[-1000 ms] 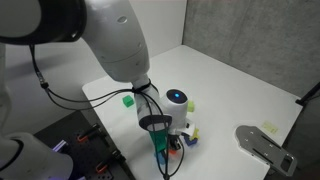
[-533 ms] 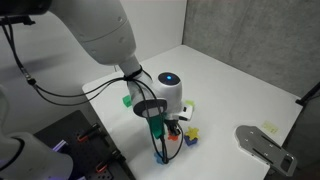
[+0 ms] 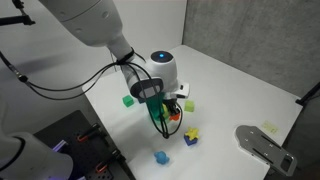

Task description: Put the orange object in the green bowl.

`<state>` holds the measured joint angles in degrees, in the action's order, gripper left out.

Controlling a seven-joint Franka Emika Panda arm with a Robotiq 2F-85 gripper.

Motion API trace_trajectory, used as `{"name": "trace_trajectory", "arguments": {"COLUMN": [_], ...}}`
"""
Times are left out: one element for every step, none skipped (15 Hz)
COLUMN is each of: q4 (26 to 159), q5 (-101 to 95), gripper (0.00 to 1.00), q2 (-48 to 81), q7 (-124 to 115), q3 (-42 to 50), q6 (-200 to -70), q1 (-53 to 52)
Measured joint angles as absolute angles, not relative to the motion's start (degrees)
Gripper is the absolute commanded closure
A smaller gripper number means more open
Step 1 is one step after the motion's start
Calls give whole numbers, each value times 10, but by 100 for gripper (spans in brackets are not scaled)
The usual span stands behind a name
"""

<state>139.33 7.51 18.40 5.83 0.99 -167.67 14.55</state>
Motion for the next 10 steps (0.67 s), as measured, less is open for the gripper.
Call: {"name": "trace_trajectory", "arguments": {"q4": [1393, 1393, 1392, 1392, 1392, 1392, 1392, 1391, 1390, 1389], "q5": [77, 79, 81, 82, 82, 82, 82, 81, 77, 72], "gripper": [91, 91, 91, 91, 91, 91, 91, 91, 93, 91], "q2": [182, 182, 182, 182, 183, 185, 189, 194, 200, 207], "q7": [57, 54, 50, 47, 43, 36, 29, 19, 6, -8], "q3": [4, 0, -6, -11, -15, -15, -15, -11, -4, 5], "q6": [-1677, -1677, -1677, -1677, -1677, -1677, -1677, -1677, -1677, -1677], "q1": [139, 132, 124, 117, 108, 97, 86, 74, 60, 46]}}
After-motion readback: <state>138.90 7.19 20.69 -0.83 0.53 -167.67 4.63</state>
